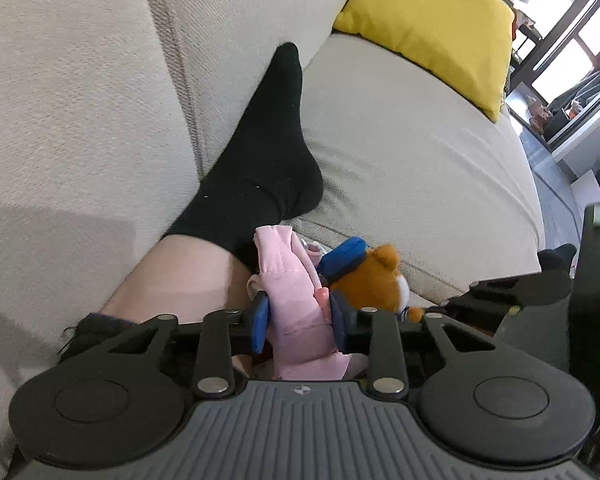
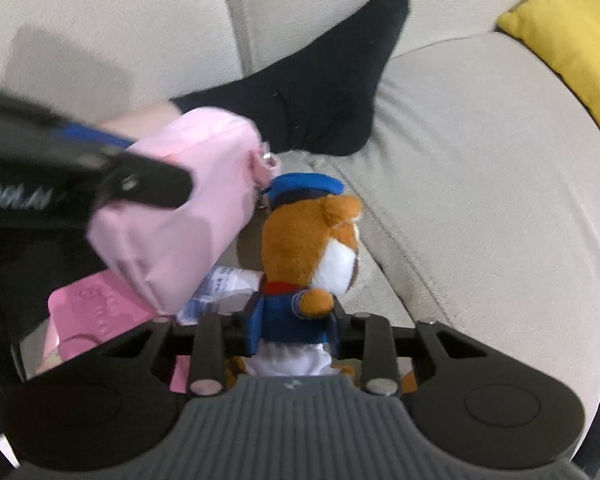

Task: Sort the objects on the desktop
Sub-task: 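Close the left tool on the pink pouch while the right tool grips the plush bear, then carry the pouch and bear into the orange box with both tools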

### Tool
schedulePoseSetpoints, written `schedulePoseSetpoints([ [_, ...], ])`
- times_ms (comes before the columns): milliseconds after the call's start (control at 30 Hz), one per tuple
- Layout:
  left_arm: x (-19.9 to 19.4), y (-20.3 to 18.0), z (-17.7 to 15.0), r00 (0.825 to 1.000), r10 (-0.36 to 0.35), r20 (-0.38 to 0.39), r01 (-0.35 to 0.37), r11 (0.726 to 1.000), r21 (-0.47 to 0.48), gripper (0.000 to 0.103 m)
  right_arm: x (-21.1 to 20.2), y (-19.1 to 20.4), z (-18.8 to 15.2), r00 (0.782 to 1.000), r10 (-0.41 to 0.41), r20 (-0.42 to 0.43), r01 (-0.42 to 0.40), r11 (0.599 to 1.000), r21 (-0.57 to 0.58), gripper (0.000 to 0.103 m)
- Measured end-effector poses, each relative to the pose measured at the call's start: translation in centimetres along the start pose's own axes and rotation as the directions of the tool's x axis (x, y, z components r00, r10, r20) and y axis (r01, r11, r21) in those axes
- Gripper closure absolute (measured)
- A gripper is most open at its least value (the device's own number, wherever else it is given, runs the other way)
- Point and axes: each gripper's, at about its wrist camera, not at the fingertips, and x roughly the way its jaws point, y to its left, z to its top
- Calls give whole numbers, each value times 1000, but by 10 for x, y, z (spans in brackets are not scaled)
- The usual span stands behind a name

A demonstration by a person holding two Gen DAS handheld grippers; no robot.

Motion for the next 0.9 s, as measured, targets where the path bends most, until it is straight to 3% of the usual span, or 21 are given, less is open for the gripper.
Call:
schedulePoseSetpoints([
  [233,-32,0,-12,994,-37,103,38,999,-6,75,-39,5,1,993,-39,111,37,999,19,74],
  [433,-79,-10,-29,975,-76,210,73,997,25,75,-94,13,-15,964,-84,252,79,996,28,74],
  [667,-121,-40,-52,946,-176,273,155,983,97,75,-158,12,-71,928,-88,363,52,993,107,74],
  [900,-130,-79,-82,922,-300,247,258,948,189,75,-187,-9,-140,912,-129,390,40,973,228,74],
])
